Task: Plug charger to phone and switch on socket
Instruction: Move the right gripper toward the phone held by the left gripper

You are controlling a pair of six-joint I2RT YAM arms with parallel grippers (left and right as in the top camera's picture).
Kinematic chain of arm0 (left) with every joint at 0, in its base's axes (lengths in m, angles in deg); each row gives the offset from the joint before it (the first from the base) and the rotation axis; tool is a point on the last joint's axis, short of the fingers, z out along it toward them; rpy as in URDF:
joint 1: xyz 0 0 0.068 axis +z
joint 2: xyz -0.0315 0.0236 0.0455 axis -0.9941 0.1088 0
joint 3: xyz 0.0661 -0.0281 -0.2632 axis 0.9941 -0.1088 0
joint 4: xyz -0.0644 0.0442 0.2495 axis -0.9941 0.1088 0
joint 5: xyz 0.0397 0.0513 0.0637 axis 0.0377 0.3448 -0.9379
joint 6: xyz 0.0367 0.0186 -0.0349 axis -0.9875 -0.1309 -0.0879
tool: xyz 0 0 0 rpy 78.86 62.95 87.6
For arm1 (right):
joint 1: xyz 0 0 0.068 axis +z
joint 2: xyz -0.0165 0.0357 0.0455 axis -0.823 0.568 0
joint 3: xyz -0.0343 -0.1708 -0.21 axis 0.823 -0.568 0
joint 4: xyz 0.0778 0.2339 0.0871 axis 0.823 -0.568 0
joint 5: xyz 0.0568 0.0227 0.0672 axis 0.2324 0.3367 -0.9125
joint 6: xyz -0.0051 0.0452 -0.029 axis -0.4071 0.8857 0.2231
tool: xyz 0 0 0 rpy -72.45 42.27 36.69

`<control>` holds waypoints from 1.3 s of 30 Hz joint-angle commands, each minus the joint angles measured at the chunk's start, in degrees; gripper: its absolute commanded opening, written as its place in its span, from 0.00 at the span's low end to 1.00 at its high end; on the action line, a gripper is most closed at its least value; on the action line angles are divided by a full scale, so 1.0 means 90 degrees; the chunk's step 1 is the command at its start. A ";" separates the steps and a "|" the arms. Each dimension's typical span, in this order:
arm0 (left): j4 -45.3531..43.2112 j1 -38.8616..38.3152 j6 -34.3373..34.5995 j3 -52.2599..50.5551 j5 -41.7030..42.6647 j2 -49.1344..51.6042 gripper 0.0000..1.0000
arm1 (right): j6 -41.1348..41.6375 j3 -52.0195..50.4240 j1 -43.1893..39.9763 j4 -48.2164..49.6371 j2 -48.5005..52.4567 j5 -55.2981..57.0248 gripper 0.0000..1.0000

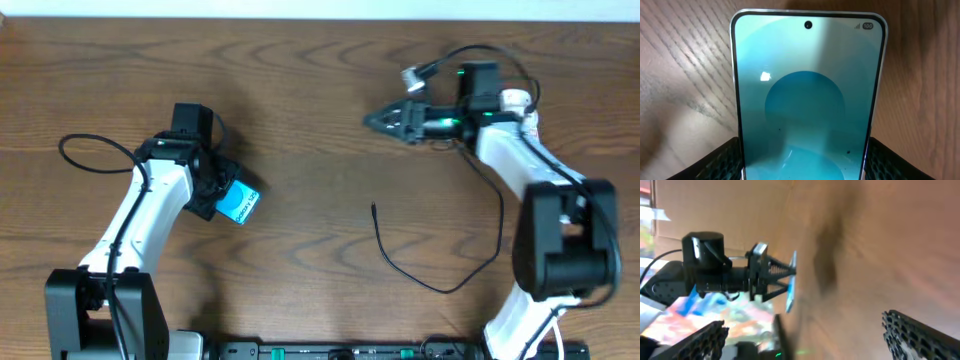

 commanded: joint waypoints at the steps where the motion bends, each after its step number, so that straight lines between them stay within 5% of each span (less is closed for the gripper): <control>1: -0.0012 -0.0010 0.0850 -0.0007 0.0092 -0.0049 0.07 | 0.0532 0.0073 0.0794 0.0209 0.0355 -0.0410 0.99; 18: -0.0136 -0.0010 0.4354 -0.0007 0.1698 -0.0049 0.07 | 0.1139 0.0073 0.2424 0.0597 0.0357 0.1571 0.97; 39: -0.0231 -0.0010 0.4826 -0.0007 0.1953 -0.0049 0.07 | 0.1872 0.0073 0.3344 0.1188 0.0357 0.2062 0.92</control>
